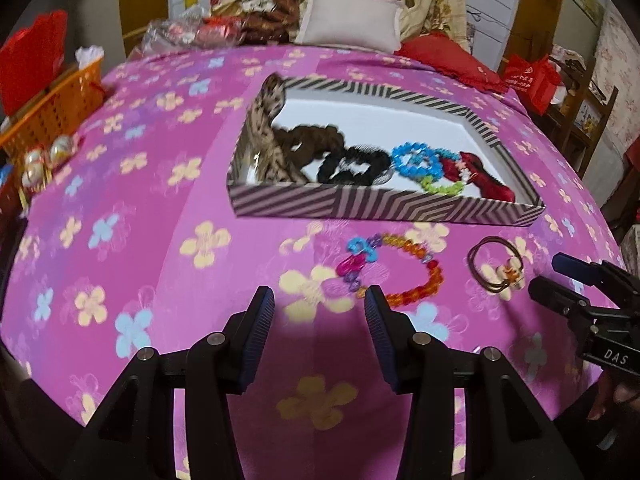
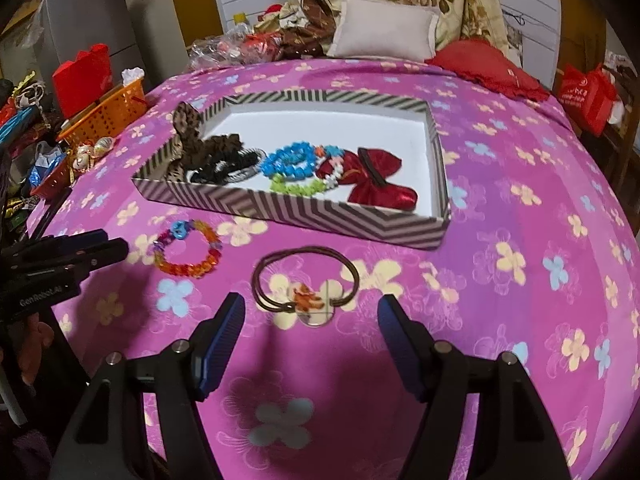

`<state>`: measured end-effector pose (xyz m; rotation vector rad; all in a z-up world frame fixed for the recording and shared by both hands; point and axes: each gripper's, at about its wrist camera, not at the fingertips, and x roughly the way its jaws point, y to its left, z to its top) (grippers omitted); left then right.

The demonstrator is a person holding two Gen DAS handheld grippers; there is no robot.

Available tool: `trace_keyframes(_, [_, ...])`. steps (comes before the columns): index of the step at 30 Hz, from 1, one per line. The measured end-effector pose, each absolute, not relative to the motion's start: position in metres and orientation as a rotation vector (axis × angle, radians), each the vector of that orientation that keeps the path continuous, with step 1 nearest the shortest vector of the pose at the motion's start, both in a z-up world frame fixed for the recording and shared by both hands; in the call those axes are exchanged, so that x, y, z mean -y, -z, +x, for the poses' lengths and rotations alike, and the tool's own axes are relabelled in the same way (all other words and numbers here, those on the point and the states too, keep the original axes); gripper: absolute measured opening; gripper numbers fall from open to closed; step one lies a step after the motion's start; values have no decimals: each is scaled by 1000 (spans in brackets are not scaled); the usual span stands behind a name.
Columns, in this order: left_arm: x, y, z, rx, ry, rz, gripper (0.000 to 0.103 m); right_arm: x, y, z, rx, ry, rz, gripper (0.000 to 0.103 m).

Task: Organize jewelry
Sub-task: 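Withdraw both grippers toward the brown hair tie and orange beaded bracelet, then grasp the brown elastic hair tie with the charm using the right gripper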

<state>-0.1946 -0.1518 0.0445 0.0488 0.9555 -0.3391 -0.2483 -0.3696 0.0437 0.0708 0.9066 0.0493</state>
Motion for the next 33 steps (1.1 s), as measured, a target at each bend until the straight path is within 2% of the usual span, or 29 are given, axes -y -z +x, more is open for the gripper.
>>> trace_keyframes(19, [160,-29,-170,-1024,387,-28,37,371,-28,-236,-904,-58,71,71])
trace_keyframes(31, [184,-22,-159,-1004,389,49,37,369,-17,-236,-892,-30,45,66])
trace_keyframes(33, [185,-22,-160,-998,386,59,37,366,-16,-237,-887,-19,20,62])
